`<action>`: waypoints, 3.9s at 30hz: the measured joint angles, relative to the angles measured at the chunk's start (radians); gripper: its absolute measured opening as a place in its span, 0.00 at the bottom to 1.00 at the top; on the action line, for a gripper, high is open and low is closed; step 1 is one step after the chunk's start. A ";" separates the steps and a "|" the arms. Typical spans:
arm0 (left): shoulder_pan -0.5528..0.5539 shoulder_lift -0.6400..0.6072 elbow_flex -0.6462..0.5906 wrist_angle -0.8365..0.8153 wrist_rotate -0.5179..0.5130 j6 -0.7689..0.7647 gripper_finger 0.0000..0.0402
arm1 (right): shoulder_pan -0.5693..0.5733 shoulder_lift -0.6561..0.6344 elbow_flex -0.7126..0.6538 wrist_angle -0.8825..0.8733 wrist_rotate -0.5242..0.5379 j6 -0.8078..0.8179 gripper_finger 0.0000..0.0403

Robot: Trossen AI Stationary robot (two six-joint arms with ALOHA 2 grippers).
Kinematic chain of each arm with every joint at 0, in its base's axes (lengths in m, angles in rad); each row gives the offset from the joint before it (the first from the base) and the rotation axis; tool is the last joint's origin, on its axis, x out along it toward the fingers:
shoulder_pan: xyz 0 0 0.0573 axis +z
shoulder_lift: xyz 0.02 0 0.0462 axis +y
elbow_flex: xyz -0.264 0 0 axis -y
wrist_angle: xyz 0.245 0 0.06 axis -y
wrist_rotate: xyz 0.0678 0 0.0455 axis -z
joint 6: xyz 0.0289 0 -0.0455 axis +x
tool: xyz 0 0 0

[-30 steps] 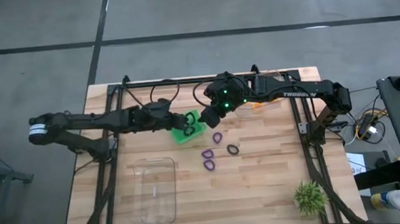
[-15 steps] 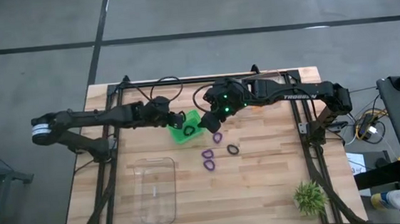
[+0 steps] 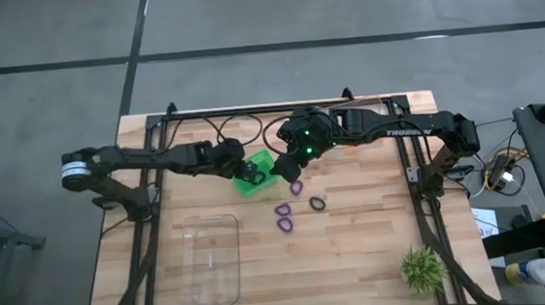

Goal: Sort spring keychains
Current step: Put the bottom black spring keychain into the green bin, then put the black spring keychain into the green bin

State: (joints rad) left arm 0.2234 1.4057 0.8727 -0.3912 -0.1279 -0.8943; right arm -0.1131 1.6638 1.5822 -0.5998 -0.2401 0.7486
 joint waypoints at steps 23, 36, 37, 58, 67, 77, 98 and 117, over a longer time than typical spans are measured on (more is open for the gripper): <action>0.000 -0.095 0.090 0.016 0.062 0.006 0.35 | 0.054 0.001 -0.054 -0.252 0.033 0.005 0.41; -0.001 -0.251 0.142 0.030 0.062 -0.038 0.35 | 0.070 0.000 -0.270 -0.262 0.057 0.097 0.41; -0.001 -0.262 0.144 0.032 0.062 -0.044 0.35 | 0.070 0.000 -0.292 -0.262 0.060 0.113 0.41; -0.002 -0.348 0.147 0.093 0.061 -0.051 0.35 | 0.072 0.003 -0.593 -0.041 0.113 0.245 0.37; -0.002 -0.348 0.145 0.092 0.061 -0.061 0.35 | 0.072 0.028 -0.603 0.015 0.166 0.238 0.36; -0.002 -0.348 0.145 0.092 0.061 -0.068 0.35 | 0.116 0.120 -0.573 0.005 0.161 0.228 0.31; -0.001 -0.348 0.141 0.092 0.065 -0.071 0.35 | 0.117 -0.058 -0.573 -0.014 0.136 0.242 0.03; -0.038 -0.181 0.138 0.374 0.200 -0.226 0.35 | 0.111 -0.331 -0.572 0.194 0.317 0.352 0.03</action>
State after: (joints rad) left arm 0.1852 1.2243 1.0111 -0.0167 0.0721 -1.1202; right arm -0.0021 1.3329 1.0100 -0.4057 0.0770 1.1004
